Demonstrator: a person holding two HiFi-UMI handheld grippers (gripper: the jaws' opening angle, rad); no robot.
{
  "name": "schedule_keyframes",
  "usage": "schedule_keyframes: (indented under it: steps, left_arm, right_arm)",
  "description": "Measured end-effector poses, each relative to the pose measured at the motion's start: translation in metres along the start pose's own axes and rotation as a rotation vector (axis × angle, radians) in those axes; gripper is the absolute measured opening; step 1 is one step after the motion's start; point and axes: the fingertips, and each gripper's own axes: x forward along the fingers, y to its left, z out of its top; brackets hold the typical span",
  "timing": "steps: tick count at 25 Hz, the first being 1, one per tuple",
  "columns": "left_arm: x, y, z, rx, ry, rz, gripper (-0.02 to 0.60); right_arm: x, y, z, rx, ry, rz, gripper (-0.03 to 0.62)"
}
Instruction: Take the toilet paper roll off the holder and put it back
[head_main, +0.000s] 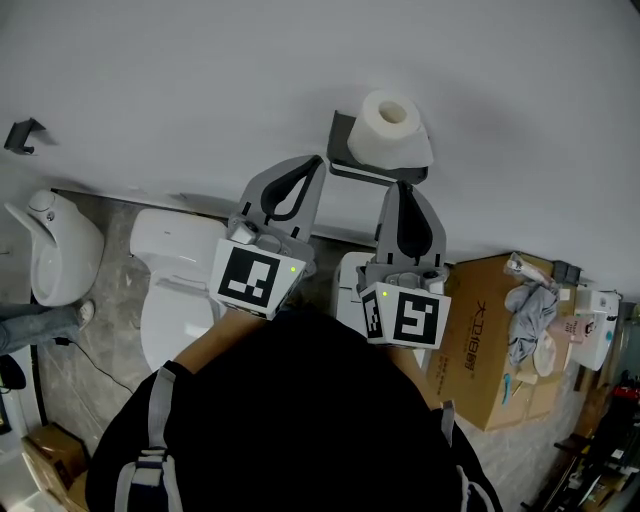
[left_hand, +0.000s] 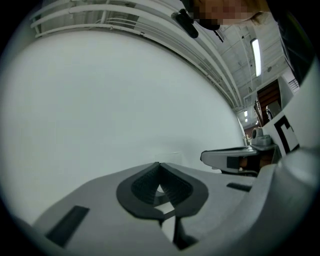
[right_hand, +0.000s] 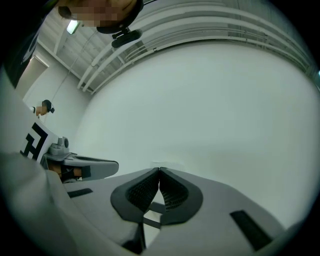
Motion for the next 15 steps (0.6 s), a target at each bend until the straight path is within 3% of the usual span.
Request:
schedule_keyframes:
  steps: [6, 15]
  left_arm:
    - [-0.01, -0.003, -0.02, -0.004, 0.028, 0.008, 0.006]
    - [-0.009, -0.01, -0.02, -0.011, 0.017, 0.001, 0.006]
  right_arm:
    - [-0.009, 0.005, -0.017, -0.078, 0.019, -0.011, 0.023]
    - [-0.014, 0.005, -0.018, -0.065, 0.021, -0.009, 0.023]
